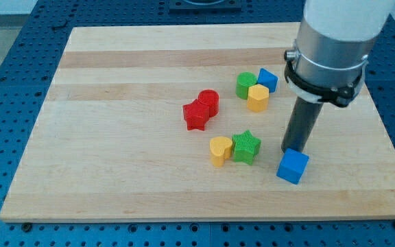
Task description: Move green star along with yellow heart slightly down towards bottom center
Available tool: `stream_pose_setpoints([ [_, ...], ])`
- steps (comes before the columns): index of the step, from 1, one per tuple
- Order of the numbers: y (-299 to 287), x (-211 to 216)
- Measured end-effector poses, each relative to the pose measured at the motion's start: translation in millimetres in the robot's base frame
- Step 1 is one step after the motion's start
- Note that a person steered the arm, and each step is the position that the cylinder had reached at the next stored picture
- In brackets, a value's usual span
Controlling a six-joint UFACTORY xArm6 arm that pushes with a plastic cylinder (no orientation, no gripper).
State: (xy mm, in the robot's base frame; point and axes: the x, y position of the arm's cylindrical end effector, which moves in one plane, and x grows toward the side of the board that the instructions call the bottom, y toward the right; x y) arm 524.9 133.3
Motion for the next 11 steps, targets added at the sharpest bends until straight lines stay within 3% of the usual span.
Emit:
stream_pose_setpoints([
  [4,-24,6],
  [6,-12,-33],
  [9,-112,-9],
  [11,-113,7],
])
